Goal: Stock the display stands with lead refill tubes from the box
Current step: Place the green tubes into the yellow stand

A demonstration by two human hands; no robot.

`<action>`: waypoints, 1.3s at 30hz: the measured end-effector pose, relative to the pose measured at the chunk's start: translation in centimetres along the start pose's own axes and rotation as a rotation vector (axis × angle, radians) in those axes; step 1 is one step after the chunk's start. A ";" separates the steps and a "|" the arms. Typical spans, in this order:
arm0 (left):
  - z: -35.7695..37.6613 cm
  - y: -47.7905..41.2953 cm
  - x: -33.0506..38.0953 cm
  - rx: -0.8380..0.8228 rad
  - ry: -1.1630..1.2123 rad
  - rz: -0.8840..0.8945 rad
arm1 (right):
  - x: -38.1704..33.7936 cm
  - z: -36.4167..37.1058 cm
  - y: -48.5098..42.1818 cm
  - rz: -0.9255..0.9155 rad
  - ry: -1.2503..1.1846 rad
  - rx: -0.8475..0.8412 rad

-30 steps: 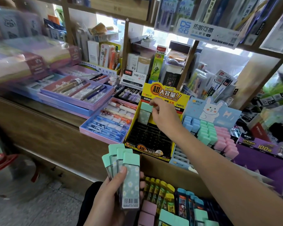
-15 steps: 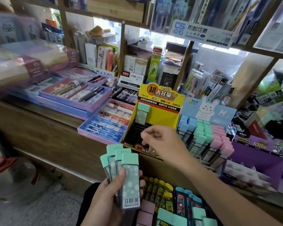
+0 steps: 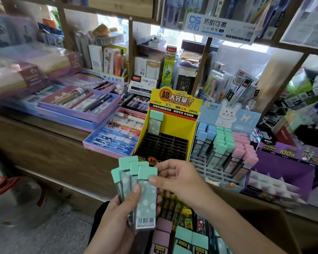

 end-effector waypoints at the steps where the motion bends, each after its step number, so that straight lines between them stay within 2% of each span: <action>1: 0.0 0.0 0.0 0.003 0.002 0.000 | 0.1 -0.1 -0.1 0.010 -0.020 0.001; 7: -0.3 -0.2 0.1 0.003 0.025 -0.029 | 0.1 -1.1 -0.5 0.036 -0.189 -0.025; 12: -0.6 -0.3 -0.1 0.012 0.053 -0.041 | -1.3 -2.6 -1.4 -0.060 -0.219 0.050; 16: -0.4 -0.2 0.0 -0.004 0.045 -0.037 | -3.4 -4.0 -2.8 -0.197 -0.127 0.210; 22: 0.0 -0.2 0.3 -0.043 0.078 -0.020 | -5.8 -4.5 -6.1 -0.352 0.048 0.327; 30: 0.1 -0.3 0.7 -0.055 0.134 -0.030 | -6.5 -3.9 -10.6 -0.460 0.305 0.365; 39: 0.1 -0.3 0.5 -0.107 0.195 -0.056 | -5.9 -2.8 -11.7 -0.459 0.376 0.311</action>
Point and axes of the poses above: each hand's wrist, its own y-axis away from the middle knuckle, its own z-axis out of the palm, x = y × z, the point moved 2 cm from there along -y, towards the middle knuckle, and after that the axes turned 7 degrees about -y, right-handed, at the moved point
